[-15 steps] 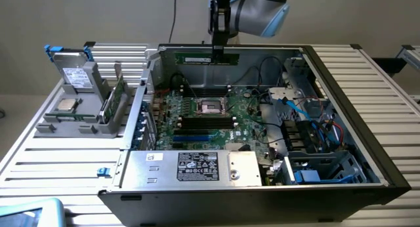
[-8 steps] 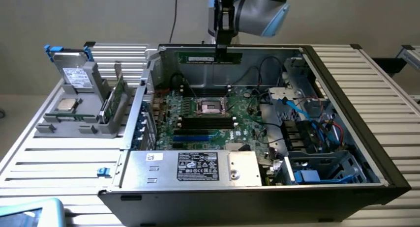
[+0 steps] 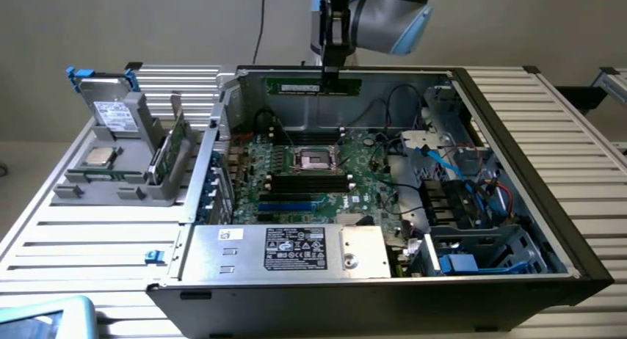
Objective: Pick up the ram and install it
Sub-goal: 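Insert the ram into the slot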
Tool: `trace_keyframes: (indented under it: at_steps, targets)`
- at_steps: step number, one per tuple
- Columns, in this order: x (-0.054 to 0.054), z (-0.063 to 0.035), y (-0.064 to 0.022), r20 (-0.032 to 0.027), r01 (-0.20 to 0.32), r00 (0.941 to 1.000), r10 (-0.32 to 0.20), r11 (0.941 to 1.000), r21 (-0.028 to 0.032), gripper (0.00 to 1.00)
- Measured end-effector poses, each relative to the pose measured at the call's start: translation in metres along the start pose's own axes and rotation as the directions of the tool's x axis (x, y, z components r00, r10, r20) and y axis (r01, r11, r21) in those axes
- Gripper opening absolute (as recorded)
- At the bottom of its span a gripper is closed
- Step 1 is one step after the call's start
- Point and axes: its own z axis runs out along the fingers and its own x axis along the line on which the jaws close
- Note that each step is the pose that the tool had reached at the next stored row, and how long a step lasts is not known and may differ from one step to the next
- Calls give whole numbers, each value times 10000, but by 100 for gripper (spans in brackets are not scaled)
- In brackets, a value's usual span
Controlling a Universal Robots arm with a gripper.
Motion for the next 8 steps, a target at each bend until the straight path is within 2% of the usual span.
trace_keyframes:
  at_steps: [8]
  targets:
    - [-3, 4, 10, 0, 1, 10000, -1, 10000, 0, 13]
